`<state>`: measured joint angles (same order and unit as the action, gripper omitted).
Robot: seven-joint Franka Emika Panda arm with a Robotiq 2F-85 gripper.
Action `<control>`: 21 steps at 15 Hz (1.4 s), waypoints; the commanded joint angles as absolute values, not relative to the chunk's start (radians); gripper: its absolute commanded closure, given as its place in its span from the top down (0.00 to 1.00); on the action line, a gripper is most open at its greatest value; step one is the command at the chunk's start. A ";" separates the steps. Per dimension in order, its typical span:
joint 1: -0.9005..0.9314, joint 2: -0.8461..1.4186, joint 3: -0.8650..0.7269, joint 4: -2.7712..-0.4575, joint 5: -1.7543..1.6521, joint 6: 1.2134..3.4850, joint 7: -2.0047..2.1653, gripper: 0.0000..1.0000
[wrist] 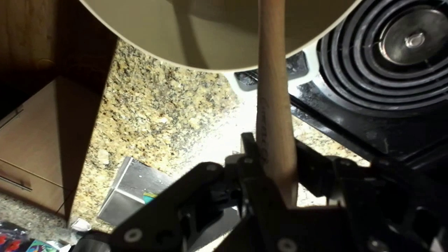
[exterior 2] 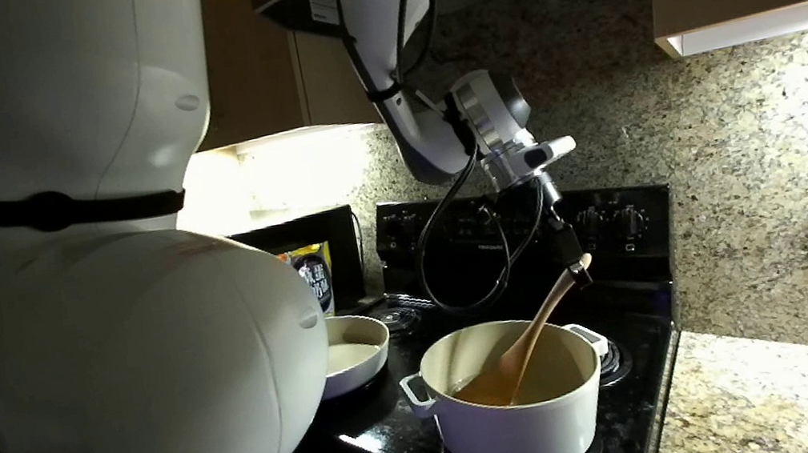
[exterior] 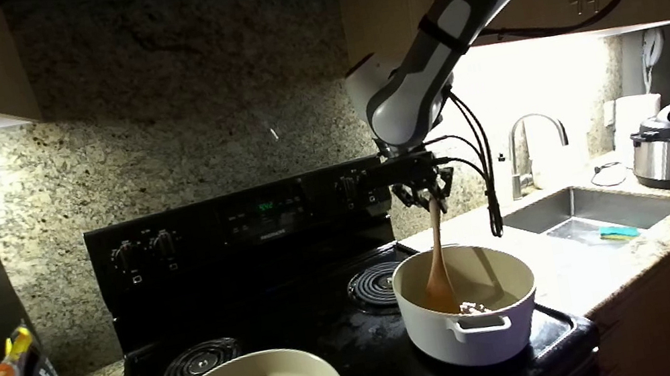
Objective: Stir in the pot with the wooden spoon
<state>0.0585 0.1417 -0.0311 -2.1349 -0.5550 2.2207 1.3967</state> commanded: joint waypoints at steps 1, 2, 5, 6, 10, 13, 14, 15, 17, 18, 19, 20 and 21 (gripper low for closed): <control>0.063 0.134 -0.021 -2.134 -0.538 2.230 1.339 0.08; 0.061 0.134 -0.025 -2.130 -0.541 2.223 1.344 0.08; 0.044 0.126 -0.047 -2.126 -0.542 2.212 1.357 0.08; 0.037 0.122 -0.057 -2.127 -0.544 2.207 1.365 0.08; 0.026 0.124 -0.079 -2.139 -0.549 2.181 1.373 0.08; 0.034 0.136 -0.066 -2.152 -0.539 2.175 1.357 0.08; 0.038 0.140 -0.059 -2.156 -0.532 2.181 1.347 0.08; 0.041 0.144 -0.050 -2.159 -0.526 2.186 1.336 0.08; 0.047 0.151 -0.037 -2.153 -0.507 2.200 1.310 0.08; 0.050 0.154 -0.032 -2.148 -0.502 2.202 1.301 0.08; 0.051 0.156 -0.027 -2.142 -0.493 2.204 1.288 0.08; 0.054 0.156 -0.026 -2.134 -0.493 2.201 1.284 0.08; 0.055 0.158 -0.029 -2.124 -0.498 2.196 1.284 0.08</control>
<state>0.0565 0.1609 -0.0304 -2.1391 -0.5281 2.1947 1.3394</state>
